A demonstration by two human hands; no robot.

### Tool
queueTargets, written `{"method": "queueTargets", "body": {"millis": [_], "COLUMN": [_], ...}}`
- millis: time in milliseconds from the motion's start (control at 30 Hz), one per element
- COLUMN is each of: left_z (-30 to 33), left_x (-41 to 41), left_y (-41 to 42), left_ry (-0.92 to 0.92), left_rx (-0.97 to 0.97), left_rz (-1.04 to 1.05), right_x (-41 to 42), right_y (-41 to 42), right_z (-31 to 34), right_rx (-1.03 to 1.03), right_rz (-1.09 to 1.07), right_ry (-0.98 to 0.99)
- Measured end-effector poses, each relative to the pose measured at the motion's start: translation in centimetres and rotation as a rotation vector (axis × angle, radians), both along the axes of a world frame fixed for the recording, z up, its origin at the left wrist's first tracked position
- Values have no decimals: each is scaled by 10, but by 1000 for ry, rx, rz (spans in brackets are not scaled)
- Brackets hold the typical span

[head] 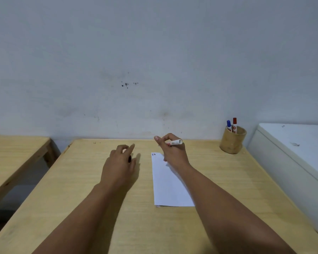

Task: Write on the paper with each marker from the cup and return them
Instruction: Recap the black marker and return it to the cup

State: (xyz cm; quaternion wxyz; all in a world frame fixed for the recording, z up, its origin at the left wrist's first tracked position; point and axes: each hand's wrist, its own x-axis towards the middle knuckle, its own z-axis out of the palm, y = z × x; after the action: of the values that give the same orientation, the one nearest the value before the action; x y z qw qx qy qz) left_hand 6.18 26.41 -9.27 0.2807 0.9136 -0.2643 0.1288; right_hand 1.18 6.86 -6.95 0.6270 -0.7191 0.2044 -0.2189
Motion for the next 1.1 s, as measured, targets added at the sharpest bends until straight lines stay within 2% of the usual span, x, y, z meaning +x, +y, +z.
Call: {"method": "queueTargets", "body": {"millis": [133, 200, 333, 433, 500, 600, 767, 1100], "left_z": [-5, -6, 5, 25, 48, 81, 117, 143], "left_x": [10, 9, -1, -5, -11, -20, -43, -68], "left_y": [-9, -11, -9, -8, -10, -12, -22, -41], "left_ry": [16, 32, 183, 299, 371, 446, 489, 513], "left_rx": [144, 136, -71, -244, -382, -611, -816, -856], "left_rz": [10, 33, 87, 40, 4, -48, -131, -216], "right_x": [-18, -30, -56, -70, -78, -91, -101, -117], "right_y": [-8, -11, -16, -15, -10, -3, 4, -2], "right_z": [17, 27, 49, 56, 60, 63, 69, 94], "right_rx": [-20, -17, 202, 275, 222, -6, -226, -319], "right_rz": [59, 133, 125, 111, 136, 193, 186, 108], "right_ry": [-78, -39, -46, -101, -105, -64, -43, -71]}}
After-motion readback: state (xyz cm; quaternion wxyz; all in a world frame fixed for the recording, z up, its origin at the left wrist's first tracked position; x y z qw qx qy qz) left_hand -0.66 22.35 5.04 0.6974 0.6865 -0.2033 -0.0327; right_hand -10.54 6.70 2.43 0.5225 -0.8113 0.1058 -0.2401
